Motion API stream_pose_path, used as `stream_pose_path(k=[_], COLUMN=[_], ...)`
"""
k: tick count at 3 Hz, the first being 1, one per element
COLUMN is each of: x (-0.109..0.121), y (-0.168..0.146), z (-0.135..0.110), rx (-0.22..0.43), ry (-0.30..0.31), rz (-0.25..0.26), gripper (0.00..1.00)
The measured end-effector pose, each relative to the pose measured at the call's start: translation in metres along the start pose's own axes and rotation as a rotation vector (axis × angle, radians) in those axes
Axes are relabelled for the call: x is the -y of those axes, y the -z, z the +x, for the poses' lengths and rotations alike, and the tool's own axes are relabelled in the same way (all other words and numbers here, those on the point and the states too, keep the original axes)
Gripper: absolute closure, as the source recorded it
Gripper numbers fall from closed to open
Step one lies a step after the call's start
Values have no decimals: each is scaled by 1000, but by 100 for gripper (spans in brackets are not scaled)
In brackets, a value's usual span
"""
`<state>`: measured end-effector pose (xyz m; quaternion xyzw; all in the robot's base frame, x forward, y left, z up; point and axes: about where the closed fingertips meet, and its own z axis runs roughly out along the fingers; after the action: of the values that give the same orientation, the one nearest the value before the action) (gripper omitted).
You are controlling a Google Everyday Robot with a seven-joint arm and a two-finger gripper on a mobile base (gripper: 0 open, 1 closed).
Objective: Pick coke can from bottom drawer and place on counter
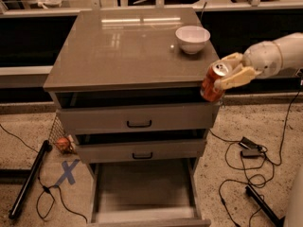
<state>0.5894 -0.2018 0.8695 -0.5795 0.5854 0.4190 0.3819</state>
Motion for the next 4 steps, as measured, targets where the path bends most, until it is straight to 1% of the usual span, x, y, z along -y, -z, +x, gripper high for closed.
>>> stream_pose_path(k=[1,2,3,4], x=[17,40,59,72], y=[3,-11,-31,-48], z=[-41,-63,-67,-69], rx=[-21,17,37,16], ry=[41,11,-72,-133], rz=[29,24,0,-7], gripper=[100,100,100,100])
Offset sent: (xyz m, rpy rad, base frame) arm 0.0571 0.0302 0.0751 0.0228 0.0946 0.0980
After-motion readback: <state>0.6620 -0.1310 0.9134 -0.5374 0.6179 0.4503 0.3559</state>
